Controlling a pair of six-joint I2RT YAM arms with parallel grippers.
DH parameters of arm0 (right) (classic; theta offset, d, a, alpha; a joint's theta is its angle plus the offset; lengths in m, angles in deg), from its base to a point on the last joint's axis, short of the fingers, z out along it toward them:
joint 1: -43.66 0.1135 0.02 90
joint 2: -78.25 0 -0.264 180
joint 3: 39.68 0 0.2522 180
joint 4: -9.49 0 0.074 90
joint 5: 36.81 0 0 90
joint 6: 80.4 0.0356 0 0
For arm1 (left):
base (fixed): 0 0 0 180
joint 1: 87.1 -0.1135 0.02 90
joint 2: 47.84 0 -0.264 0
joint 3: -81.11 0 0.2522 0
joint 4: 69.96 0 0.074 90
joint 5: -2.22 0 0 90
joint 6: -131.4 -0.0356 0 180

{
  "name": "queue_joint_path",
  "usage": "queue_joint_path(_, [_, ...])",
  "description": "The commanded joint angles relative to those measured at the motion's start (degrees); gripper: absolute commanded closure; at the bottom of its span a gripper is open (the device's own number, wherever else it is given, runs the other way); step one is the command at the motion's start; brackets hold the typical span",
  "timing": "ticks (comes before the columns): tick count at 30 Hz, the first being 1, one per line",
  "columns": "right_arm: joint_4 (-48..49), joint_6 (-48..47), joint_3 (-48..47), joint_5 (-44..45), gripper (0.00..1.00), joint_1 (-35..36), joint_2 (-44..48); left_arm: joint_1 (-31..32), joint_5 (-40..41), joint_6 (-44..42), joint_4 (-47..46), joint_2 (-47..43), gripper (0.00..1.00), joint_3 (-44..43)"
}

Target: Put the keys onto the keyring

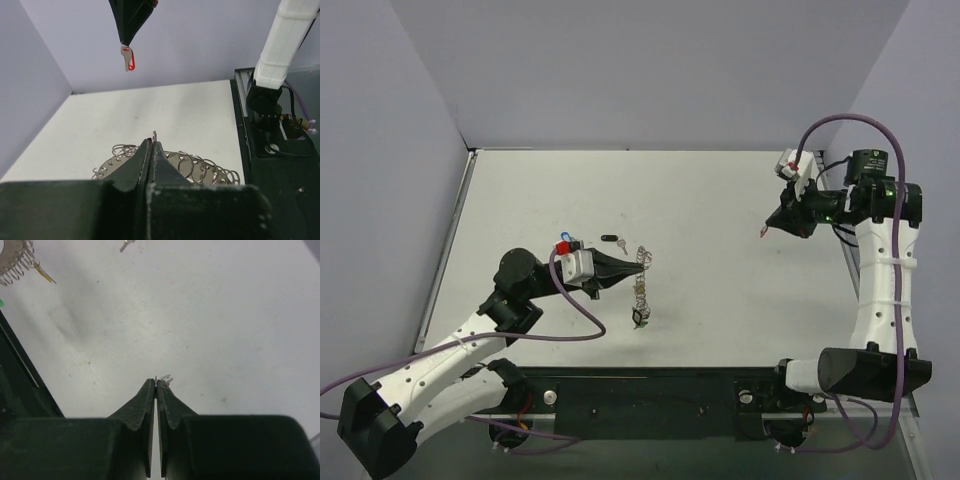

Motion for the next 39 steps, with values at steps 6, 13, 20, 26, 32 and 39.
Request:
queue_joint_path(6, [-30.5, -37.2, -1.2, -11.6, 1.0, 5.9, 8.4, 0.5, -5.1, -0.3, -13.4, 4.0, 1.0, -6.0])
queue_joint_path(13, [-5.1, -15.2, 8.1, -3.3, 1.0, 23.5, 18.4, 2.7, -4.0, -1.4, -18.3, 3.3, 1.0, -0.6])
queue_joint_path(20, [19.6, 8.0, 17.8, 4.2, 1.0, 38.0, 24.4, 5.8, 0.3, -7.4, -14.7, 1.3, 1.0, 1.8])
queue_joint_path(26, [25.8, 14.0, 17.5, 3.5, 1.0, 40.3, 22.6, 6.9, 2.7, -5.8, -19.4, 2.1, 1.0, 4.0])
queue_joint_path(32, [30.9, 17.7, 19.2, 0.8, 1.0, 43.2, 23.1, 6.9, 4.8, -4.5, -23.0, 2.7, 1.0, 5.2])
queue_joint_path(39, [29.3, 13.8, 20.0, 0.6, 1.0, 46.3, 24.8, 6.4, 7.9, 1.4, -32.3, 4.3, 1.0, 7.4])
